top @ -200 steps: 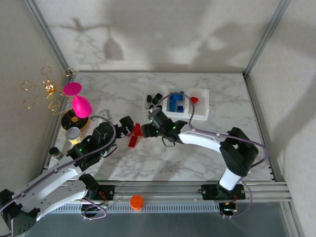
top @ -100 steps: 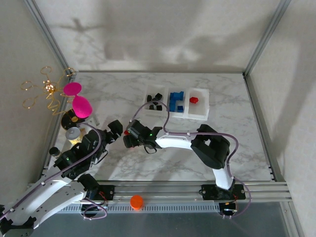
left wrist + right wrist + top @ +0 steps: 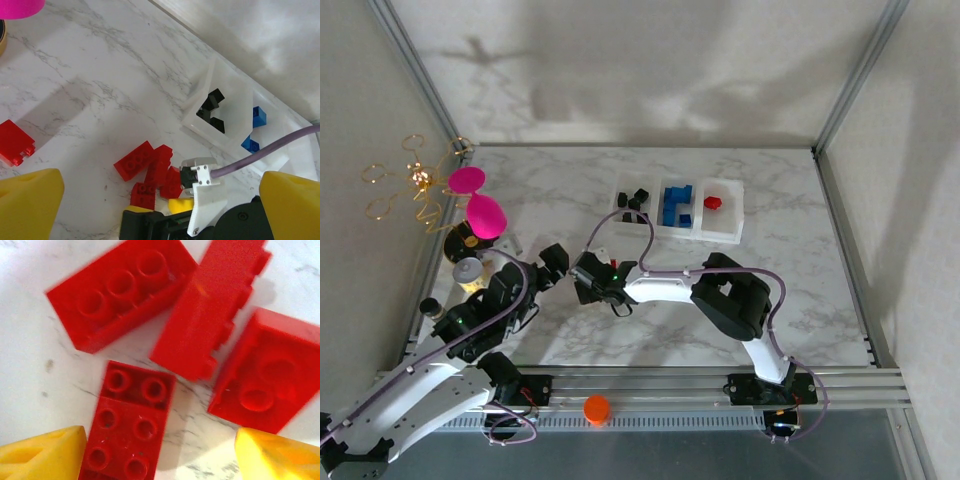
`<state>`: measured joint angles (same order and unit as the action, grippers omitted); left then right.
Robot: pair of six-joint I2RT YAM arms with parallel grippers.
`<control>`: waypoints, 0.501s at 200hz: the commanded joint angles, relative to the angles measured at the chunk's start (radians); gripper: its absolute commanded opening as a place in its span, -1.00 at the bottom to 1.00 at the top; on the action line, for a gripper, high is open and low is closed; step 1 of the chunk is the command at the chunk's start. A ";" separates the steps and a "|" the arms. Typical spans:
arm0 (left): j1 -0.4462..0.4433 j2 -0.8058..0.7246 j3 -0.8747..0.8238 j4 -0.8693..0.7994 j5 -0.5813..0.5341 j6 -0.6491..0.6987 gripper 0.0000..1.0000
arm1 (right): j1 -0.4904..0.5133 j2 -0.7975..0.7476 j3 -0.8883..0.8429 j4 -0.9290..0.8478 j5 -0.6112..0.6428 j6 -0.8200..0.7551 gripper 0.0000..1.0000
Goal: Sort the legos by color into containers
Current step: Pick up the lego from the center of the table.
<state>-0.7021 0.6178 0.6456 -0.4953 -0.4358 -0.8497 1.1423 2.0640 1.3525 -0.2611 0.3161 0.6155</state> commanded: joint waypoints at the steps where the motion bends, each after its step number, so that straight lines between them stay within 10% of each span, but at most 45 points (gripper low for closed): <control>1: 0.013 0.011 -0.009 0.028 -0.018 0.001 0.99 | 0.006 -0.072 -0.066 -0.068 0.058 0.004 0.44; 100: 0.013 0.036 0.001 0.054 -0.010 0.004 0.99 | -0.046 -0.037 -0.062 0.040 -0.018 -0.124 0.15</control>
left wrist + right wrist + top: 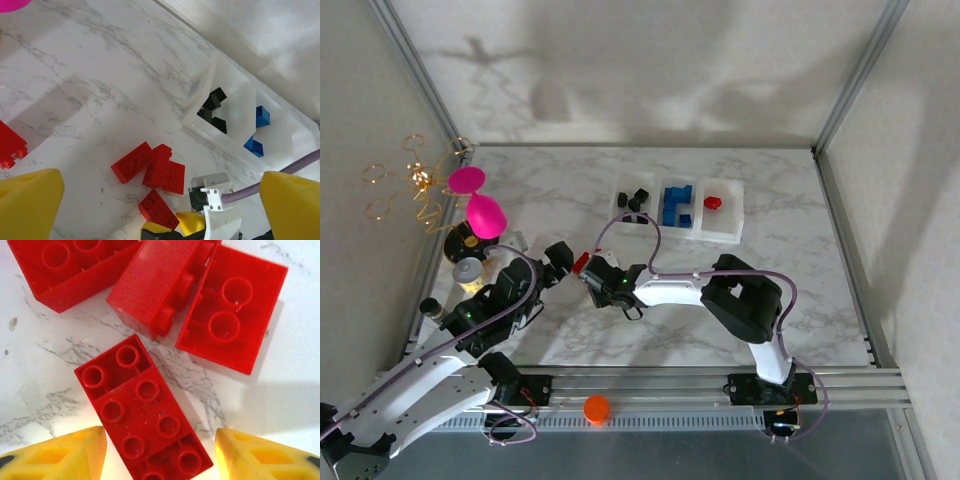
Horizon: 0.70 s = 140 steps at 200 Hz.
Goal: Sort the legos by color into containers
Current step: Pick up the lego from the center of the table.
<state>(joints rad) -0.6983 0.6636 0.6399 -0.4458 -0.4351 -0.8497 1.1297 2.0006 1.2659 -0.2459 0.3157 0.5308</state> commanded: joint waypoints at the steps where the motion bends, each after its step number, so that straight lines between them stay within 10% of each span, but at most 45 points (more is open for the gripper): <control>1: 0.010 -0.010 0.007 0.004 -0.011 0.004 0.99 | -0.034 0.027 0.025 0.026 -0.019 -0.040 0.15; 140: 0.010 0.051 0.018 0.090 0.051 0.012 0.99 | -0.046 -0.183 -0.143 0.040 -0.118 -0.052 -0.46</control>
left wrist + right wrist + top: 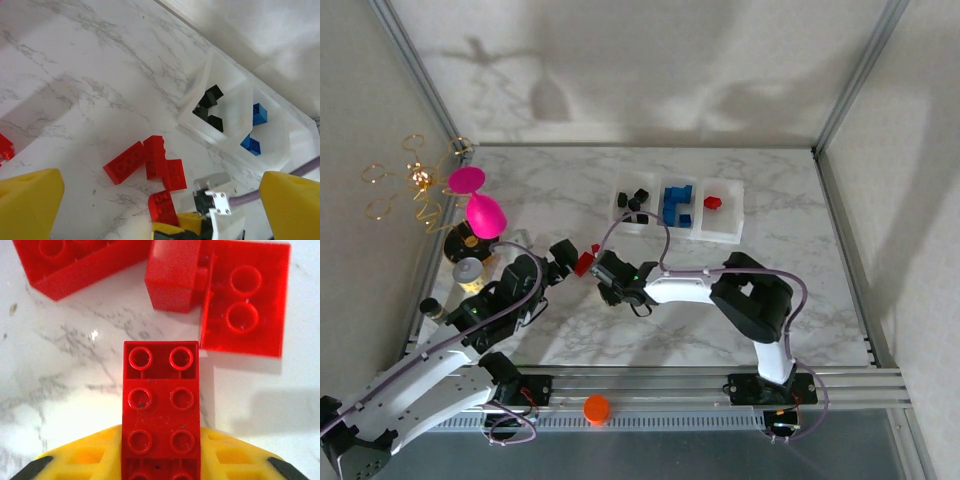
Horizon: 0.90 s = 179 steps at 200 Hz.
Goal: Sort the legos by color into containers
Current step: Pick up the lego from the center of the table, then place the lego in the container.
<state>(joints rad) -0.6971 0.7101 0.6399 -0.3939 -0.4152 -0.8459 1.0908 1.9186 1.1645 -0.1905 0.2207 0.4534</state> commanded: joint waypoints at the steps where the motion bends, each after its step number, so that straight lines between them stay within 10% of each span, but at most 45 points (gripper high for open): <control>1: 0.009 0.005 0.018 0.039 0.033 0.010 0.99 | -0.007 -0.106 -0.045 -0.016 -0.024 0.027 -0.46; 101: 0.000 0.206 0.060 0.329 0.232 0.080 0.99 | -0.429 -0.500 -0.192 -0.114 0.044 0.002 -0.45; 179: -0.047 0.427 0.155 0.477 0.297 0.142 0.99 | -0.746 -0.270 -0.013 -0.020 0.132 -0.111 -0.43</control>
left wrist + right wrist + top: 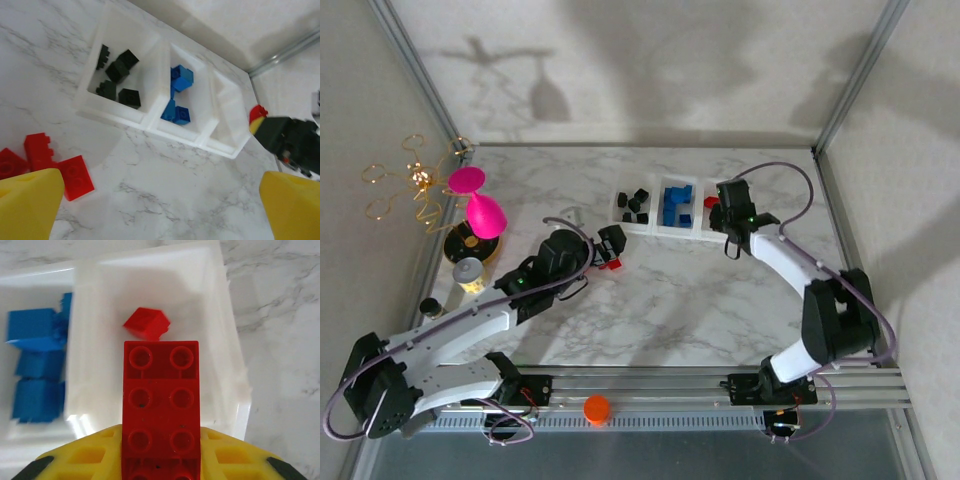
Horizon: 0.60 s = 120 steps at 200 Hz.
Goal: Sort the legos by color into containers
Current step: Place the lego in the container.
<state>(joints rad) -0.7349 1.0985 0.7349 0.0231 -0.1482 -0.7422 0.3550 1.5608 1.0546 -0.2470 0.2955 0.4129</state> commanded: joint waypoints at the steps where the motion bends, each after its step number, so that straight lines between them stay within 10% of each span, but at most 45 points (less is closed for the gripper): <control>1: -0.010 0.041 0.061 0.060 0.030 0.039 0.99 | -0.010 0.091 0.100 0.037 0.060 -0.073 -0.43; 53: -0.009 0.060 0.077 0.063 0.018 0.061 0.99 | -0.054 0.264 0.251 0.027 0.038 -0.105 -0.22; 120: -0.010 0.032 0.077 0.019 -0.019 0.075 0.99 | 0.005 0.124 0.213 -0.018 0.043 -0.118 0.16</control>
<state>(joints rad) -0.7383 1.1599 0.7837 0.0628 -0.1349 -0.6872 0.3191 1.7767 1.2770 -0.2340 0.3195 0.3054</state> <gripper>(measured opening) 0.994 0.566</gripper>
